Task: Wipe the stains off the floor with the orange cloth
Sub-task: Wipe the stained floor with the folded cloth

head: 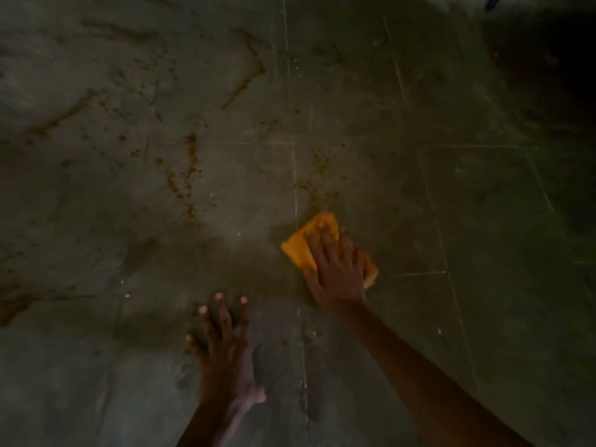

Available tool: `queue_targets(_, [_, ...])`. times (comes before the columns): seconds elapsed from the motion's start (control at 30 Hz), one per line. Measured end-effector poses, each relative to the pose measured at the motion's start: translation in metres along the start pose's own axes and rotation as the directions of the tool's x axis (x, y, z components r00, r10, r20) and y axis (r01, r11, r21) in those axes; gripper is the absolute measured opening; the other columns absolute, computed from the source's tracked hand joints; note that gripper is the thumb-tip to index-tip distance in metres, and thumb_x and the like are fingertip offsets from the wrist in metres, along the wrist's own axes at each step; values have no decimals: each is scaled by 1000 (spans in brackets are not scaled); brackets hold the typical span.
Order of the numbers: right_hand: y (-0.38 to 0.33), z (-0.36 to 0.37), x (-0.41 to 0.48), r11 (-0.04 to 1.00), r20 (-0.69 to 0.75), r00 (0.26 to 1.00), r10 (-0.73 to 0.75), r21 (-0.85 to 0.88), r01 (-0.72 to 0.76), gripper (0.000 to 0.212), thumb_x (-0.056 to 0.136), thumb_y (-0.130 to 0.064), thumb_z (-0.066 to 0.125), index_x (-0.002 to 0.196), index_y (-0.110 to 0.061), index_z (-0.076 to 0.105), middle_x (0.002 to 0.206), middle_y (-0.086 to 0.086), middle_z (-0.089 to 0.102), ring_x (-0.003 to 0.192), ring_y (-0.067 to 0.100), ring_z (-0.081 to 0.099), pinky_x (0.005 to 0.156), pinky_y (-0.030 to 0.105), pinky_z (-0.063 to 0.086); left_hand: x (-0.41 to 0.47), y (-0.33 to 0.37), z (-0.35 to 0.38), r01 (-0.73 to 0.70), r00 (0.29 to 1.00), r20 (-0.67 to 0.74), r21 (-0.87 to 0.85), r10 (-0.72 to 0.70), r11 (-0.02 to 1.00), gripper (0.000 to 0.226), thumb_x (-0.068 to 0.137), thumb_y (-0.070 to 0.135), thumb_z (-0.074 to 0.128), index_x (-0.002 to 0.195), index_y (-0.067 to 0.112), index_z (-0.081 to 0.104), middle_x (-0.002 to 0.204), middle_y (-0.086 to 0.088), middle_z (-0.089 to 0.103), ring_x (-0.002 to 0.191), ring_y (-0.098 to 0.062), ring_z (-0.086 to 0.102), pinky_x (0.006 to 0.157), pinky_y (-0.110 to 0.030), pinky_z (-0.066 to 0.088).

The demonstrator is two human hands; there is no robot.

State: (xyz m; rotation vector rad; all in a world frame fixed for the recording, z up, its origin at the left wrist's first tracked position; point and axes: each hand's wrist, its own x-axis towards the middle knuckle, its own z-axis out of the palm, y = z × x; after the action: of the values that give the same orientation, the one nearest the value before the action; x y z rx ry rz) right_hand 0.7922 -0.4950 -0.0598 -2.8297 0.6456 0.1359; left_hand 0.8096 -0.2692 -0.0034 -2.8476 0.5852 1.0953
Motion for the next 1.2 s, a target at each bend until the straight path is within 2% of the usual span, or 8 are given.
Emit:
queue_targets(0.1, [42,-5,-48,994,18,994,-108,-27,108,65,95,-55,31,156,-40,15,167,-11,5,153,30,11,114,61,22,-2,-3,1,-18,1000,-24,-34,17,999,161,46,50,90,145,24,-35,144,-13,-51,139,-44,-34,114,-69,5])
queue_targets(0.3, [-1,-19,98,868,-48,871,488,137,-478,60,101,-52,28,157,-35,14,167,-1,7,150,40,11,117,62,12,0,-5,5,-38,997,-70,-43,35,998,163,46,46,91,139,20,-39,148,-16,-45,139,-47,-31,113,-70,3])
queue_targets(0.5, [-91,11,-20,968,112,965,-238,-52,245,63,93,-59,30,153,-48,15,166,-14,8,151,32,16,110,58,27,-10,-22,-4,-115,990,-106,-169,98,979,131,70,46,79,149,22,-23,157,-7,-29,147,-37,-18,118,-62,1])
queue_targets(0.6, [-67,-1,-32,957,156,953,-259,-91,275,63,91,-60,30,152,-50,17,166,-15,7,151,30,18,115,56,26,-12,-68,-19,-112,970,-242,-356,24,928,83,92,40,56,155,20,6,164,-4,8,150,-24,13,117,-41,25])
queue_targets(0.77, [-178,12,52,1000,76,997,-20,2,20,65,91,-58,24,154,-42,19,167,-4,8,150,40,14,116,57,20,-23,-201,-29,126,900,-398,-152,-177,980,92,80,65,58,152,22,21,161,-7,17,147,-31,16,113,-59,21])
queue_targets(0.87, [-269,43,2,938,96,935,-340,-37,345,64,90,-59,29,152,-42,27,166,-2,18,144,43,27,109,59,28,-40,-269,-31,175,791,-557,-189,-252,966,84,74,69,52,140,18,40,146,-11,39,134,-33,38,104,-60,34])
queue_targets(1.0, [-269,52,-77,817,130,816,-564,-54,574,59,92,-62,39,149,-46,34,163,-8,24,140,37,38,106,58,38,-72,-336,-1,293,827,-375,-350,-420,890,98,63,84,43,147,33,33,158,-3,21,145,-33,18,105,-73,24])
queue_targets(1.2, [-372,55,47,985,42,984,-172,18,172,62,95,-58,36,153,-42,23,166,-3,13,147,41,21,116,57,20,-58,-354,17,268,899,-228,-385,-373,883,108,65,88,49,150,48,-5,159,15,-24,147,-32,-22,101,-82,9])
